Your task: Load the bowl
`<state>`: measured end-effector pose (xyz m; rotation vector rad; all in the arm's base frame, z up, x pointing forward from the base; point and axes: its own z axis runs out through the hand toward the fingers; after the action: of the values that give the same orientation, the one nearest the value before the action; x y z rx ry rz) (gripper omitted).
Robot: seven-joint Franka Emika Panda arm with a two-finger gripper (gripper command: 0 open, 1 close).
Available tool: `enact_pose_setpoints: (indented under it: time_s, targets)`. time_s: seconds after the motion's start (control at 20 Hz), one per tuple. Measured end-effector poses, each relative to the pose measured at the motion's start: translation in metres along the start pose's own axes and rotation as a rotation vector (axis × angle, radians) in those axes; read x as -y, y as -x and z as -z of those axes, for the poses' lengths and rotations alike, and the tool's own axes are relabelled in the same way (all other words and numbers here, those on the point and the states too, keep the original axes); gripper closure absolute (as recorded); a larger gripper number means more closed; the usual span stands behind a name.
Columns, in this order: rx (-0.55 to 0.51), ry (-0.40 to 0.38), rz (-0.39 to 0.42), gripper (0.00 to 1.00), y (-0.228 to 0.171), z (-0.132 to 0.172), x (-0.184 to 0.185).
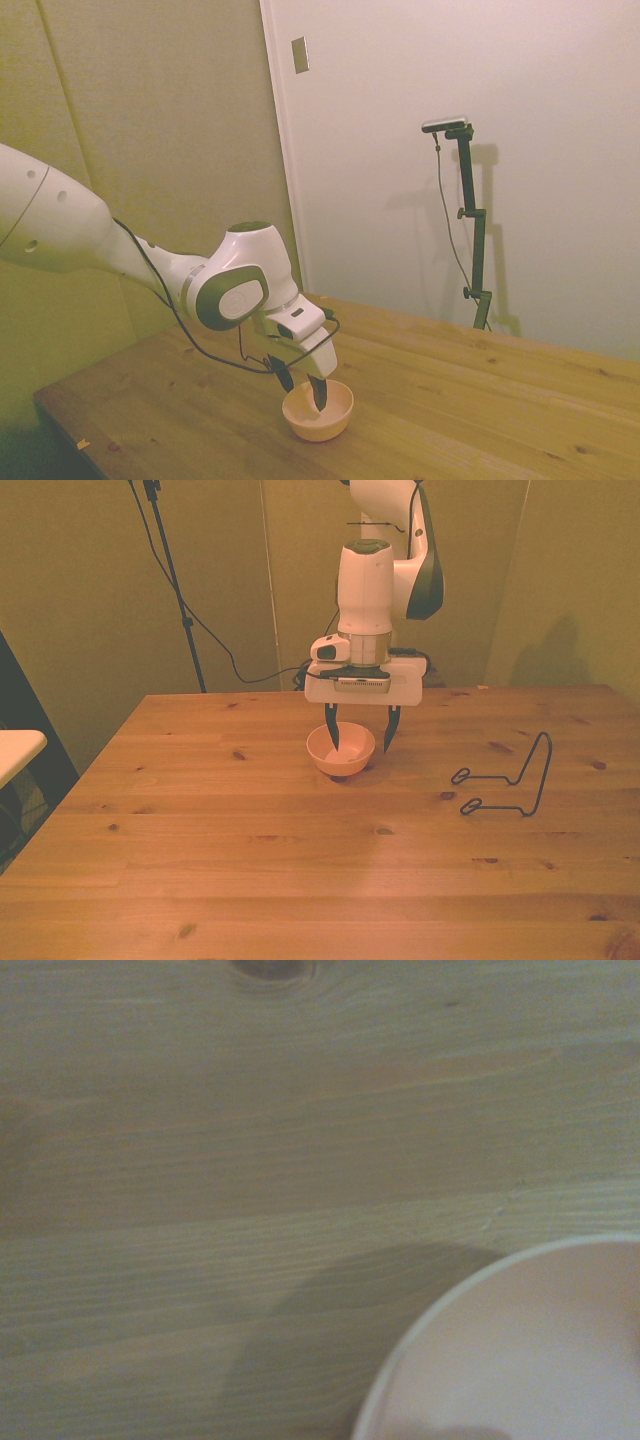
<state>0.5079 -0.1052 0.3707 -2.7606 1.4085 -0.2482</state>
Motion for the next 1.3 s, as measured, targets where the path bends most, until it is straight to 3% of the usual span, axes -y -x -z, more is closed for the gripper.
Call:
enact_pose_setpoints:
  time_s: [0.8,1.05,1.3]
  targets:
    - [0.060,0.006,-0.025,1.00,0.009,-0.014,0.009]
    - [0.079,0.015,-0.053,1.00,0.009,-0.011,0.012]
    - [0.081,-0.035,-0.090,1.00,0.001,0.006,0.020]
